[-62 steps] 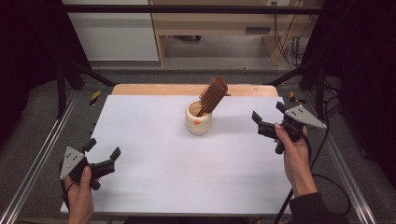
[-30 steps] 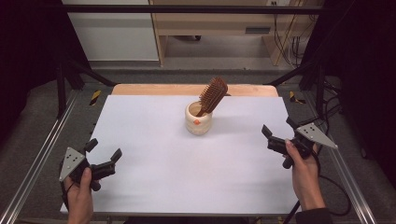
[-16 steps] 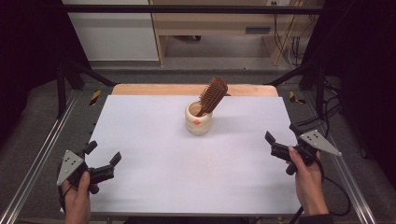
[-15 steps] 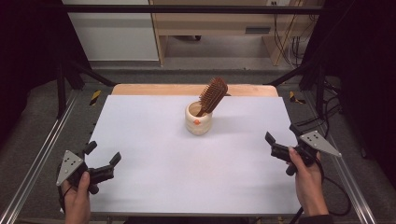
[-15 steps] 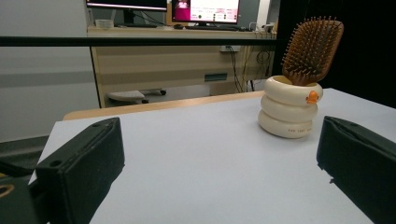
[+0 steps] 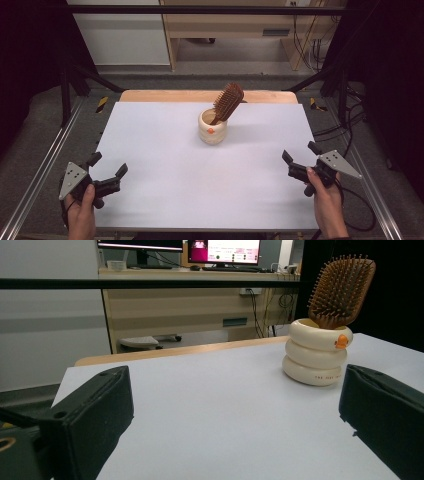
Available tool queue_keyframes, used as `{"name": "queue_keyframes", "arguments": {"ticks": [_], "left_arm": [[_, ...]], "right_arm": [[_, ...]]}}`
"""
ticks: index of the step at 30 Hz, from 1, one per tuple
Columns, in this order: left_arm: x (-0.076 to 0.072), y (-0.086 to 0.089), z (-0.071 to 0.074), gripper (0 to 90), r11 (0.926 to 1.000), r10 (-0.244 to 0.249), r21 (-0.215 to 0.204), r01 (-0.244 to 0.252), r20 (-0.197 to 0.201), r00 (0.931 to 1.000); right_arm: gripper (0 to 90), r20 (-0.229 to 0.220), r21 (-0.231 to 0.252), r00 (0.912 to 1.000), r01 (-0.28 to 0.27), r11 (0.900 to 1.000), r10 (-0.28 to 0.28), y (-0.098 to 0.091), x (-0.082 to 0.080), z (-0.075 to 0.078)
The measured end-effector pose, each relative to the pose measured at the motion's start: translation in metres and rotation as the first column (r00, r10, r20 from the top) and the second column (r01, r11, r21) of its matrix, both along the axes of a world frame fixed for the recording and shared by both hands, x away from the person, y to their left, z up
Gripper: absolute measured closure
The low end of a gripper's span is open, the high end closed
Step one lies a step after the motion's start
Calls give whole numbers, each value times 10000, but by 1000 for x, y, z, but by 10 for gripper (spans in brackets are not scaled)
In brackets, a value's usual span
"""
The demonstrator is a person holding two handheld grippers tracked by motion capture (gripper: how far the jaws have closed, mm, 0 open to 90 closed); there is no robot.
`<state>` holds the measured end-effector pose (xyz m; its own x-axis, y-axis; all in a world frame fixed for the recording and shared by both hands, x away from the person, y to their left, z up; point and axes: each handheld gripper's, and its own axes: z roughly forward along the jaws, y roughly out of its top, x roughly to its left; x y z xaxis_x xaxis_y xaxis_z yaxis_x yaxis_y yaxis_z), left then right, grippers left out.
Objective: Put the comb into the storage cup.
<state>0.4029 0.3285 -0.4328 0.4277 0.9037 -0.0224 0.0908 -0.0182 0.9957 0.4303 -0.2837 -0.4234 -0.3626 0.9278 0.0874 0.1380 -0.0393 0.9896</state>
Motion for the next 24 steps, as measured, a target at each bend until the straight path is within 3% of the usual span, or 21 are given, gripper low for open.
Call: {"name": "queue_keyframes", "arguments": {"ticks": [9,24], "left_arm": [[0,-1,0,11,10000,-22,19,22,27,10000],[1,-3,-1,11,9999,-136,-43,136,-15,9999]], "right_arm": [[28,-188,-185,9997,-183,9997,179,6,-4,-14],[28,-563,-915,9954,-826,9924,777,23,-6,-31]]}}
